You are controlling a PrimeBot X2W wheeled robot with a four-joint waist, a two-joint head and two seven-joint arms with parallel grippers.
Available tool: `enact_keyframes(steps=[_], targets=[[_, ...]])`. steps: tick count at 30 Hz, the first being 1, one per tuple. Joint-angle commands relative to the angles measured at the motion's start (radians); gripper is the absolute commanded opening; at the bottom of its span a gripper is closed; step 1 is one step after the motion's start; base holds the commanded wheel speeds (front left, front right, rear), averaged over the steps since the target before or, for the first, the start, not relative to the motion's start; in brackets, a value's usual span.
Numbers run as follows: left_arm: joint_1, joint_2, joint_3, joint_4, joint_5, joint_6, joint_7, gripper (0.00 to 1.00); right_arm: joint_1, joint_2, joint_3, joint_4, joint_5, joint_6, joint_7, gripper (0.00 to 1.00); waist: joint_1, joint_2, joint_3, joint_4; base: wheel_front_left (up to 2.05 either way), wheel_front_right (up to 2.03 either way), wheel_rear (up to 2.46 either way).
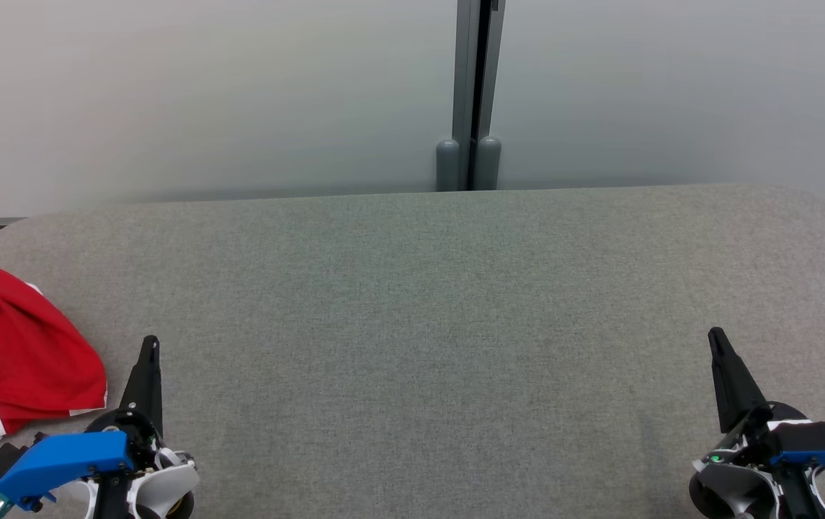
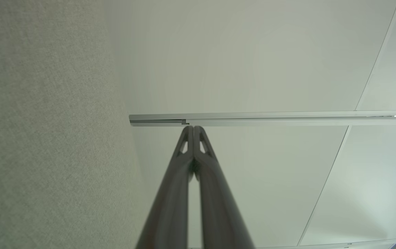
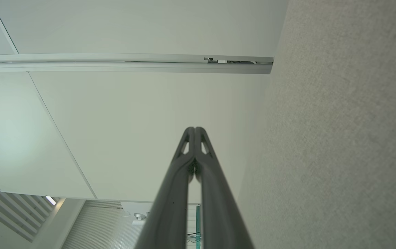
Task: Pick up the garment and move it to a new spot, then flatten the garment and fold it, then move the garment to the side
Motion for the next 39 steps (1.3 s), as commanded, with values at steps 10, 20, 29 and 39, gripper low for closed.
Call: enact_keyframes(steps=[10, 20, 29, 39], targets=[[-0.009, 0.000, 0.001, -0.005, -0.003, -0.005, 0.003, 0.00, 0.012, -0.007, -0.002, -0.003, 0.003, 0.000, 0.002, 0.00, 0.0000, 0.0000, 0.000, 0.000, 0.00, 0.00, 0.00], [0.012, -0.002, -0.010, 0.024, 0.028, 0.000, -0.027, 1.00, 0.003, -0.002, 0.014, 0.010, -0.021, -0.001, -0.020, 1.00, 0.0000, 0.0000, 0.001, 0.000, 0.00, 0.00, 0.00], [-0.003, -0.002, -0.013, 0.030, 0.208, 0.000, -0.071, 1.00, -0.015, -0.031, 0.042, 0.015, -0.153, -0.001, -0.070, 1.00, 0.0000, 0.0000, 0.007, -0.001, 0.00, 0.00, 0.00], [-0.014, -0.001, -0.045, 0.047, 0.438, 0.020, -0.114, 1.00, -0.035, -0.038, 0.059, 0.036, -0.355, -0.001, -0.114, 1.00, 0.0000, 0.0000, 0.013, -0.003, 0.00, 0.00, 0.00]])
